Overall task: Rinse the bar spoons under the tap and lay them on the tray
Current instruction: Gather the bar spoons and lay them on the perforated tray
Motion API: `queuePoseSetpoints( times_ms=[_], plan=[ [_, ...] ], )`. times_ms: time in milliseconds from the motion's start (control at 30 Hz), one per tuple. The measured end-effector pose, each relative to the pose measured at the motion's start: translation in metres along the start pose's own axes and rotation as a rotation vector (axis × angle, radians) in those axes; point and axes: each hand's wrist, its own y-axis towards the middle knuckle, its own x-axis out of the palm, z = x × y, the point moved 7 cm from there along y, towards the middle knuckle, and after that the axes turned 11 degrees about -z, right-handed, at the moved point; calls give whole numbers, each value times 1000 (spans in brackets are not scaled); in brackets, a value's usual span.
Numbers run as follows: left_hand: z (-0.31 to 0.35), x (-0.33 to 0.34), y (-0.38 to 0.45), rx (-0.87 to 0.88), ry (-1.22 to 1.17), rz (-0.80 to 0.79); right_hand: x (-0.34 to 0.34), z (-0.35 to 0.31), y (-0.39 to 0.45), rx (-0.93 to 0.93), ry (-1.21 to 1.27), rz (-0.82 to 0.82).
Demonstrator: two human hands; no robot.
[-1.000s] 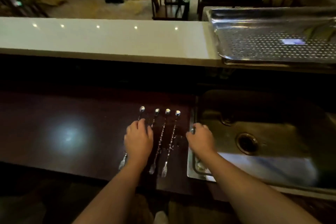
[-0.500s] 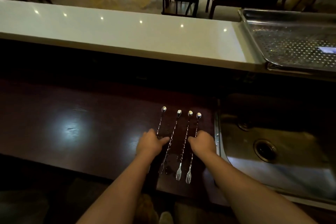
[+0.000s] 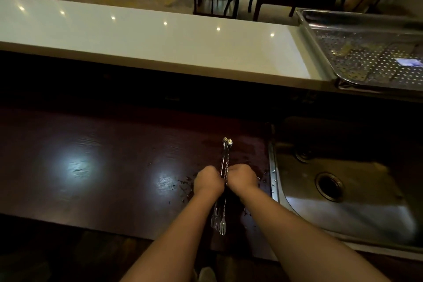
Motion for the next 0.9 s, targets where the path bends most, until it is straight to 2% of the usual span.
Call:
queuePoseSetpoints(
  times_ms=[133,433,667,900],
  plan=[
    [0,-4,3,-29,-73,-32,5,2,9,66,208,-15],
    [4,-3,8,-18,-141,-111,15,12,16,138,493,-145],
    [7,-3,1,32,-128,-65,18,14,19,137,537,-114],
    [10,2,-1,59,-334,-80,12,22,13,151,697,-102]
  ],
)
